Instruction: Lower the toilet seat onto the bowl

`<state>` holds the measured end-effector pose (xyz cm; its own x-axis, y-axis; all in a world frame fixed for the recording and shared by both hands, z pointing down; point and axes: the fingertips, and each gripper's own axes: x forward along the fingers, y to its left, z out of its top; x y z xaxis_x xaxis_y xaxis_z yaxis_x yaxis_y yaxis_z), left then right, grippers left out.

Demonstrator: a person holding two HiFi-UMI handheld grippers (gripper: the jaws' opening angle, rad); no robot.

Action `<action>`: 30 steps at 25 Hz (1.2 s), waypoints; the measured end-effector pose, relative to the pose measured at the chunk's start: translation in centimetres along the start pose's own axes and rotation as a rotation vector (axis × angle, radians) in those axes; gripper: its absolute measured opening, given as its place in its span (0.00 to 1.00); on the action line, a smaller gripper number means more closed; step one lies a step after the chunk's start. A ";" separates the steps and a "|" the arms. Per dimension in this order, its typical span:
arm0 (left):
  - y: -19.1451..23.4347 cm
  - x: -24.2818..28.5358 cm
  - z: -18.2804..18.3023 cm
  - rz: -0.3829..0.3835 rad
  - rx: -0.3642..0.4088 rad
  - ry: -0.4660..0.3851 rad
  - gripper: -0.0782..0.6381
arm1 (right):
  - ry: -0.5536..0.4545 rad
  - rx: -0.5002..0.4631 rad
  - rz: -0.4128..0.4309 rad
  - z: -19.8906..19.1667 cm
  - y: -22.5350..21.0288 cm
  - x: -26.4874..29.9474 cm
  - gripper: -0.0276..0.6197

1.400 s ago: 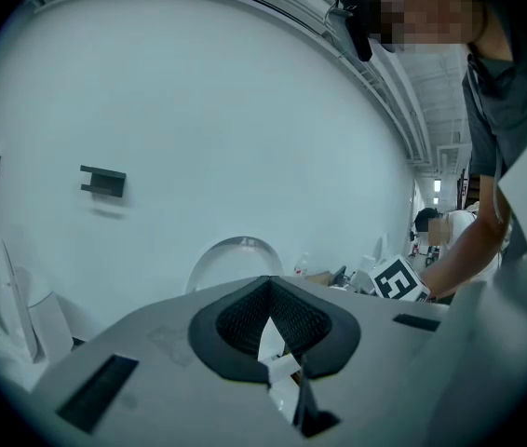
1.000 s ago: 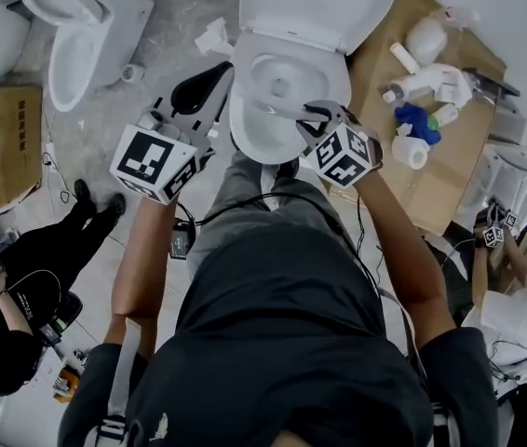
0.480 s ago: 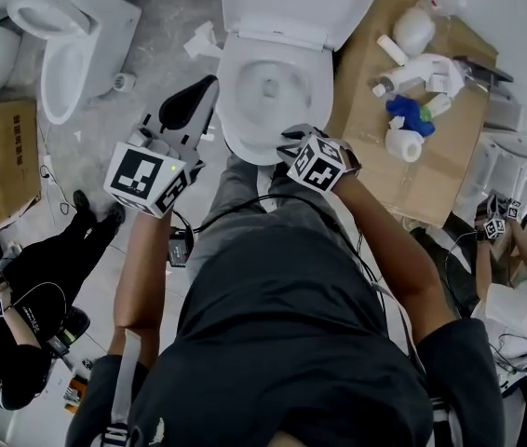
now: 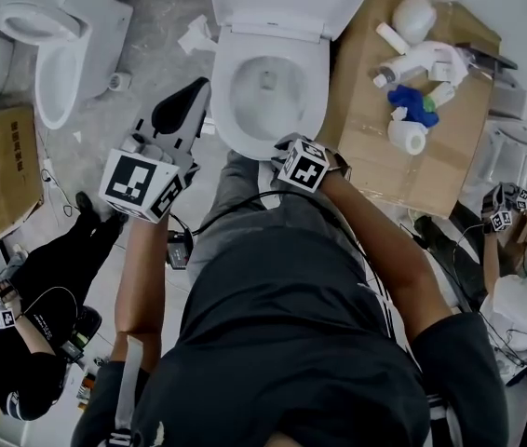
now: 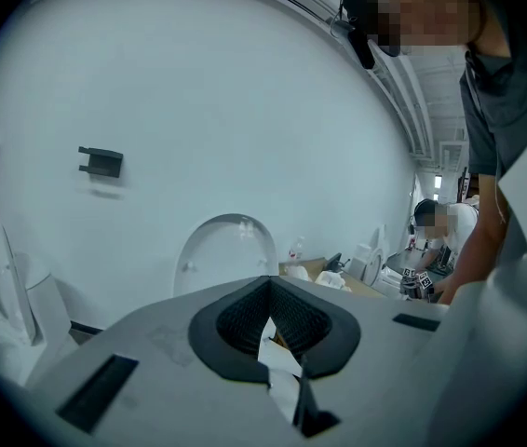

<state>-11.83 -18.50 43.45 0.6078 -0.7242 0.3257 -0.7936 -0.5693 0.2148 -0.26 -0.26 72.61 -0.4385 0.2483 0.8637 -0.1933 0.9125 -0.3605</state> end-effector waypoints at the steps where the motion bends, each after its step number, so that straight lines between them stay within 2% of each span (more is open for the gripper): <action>1: 0.0 0.1 -0.1 0.000 -0.001 0.001 0.11 | 0.011 0.004 0.016 -0.4 0.1 0.5 0.23; 7: 0.3 0.7 -1.9 -0.008 -0.014 0.025 0.11 | 0.078 0.030 0.102 -2.5 0.6 3.6 0.22; 17: 2.5 0.4 -5.3 -0.014 -0.046 0.067 0.11 | 0.168 0.086 0.134 -4.7 0.5 8.0 0.17; 21: 3.3 0.0 -6.6 -0.008 -0.061 0.080 0.11 | 0.201 0.076 0.148 -5.4 0.5 9.8 0.13; 30: 4.1 0.3 -9.8 -0.010 -0.086 0.108 0.11 | 0.263 0.045 0.153 -7.3 -0.2 13.6 0.10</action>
<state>-15.20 -17.32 53.43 0.6127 -0.6697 0.4196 -0.7898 -0.5374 0.2955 0.22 5.32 87.01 -0.2248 0.4630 0.8574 -0.1834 0.8441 -0.5039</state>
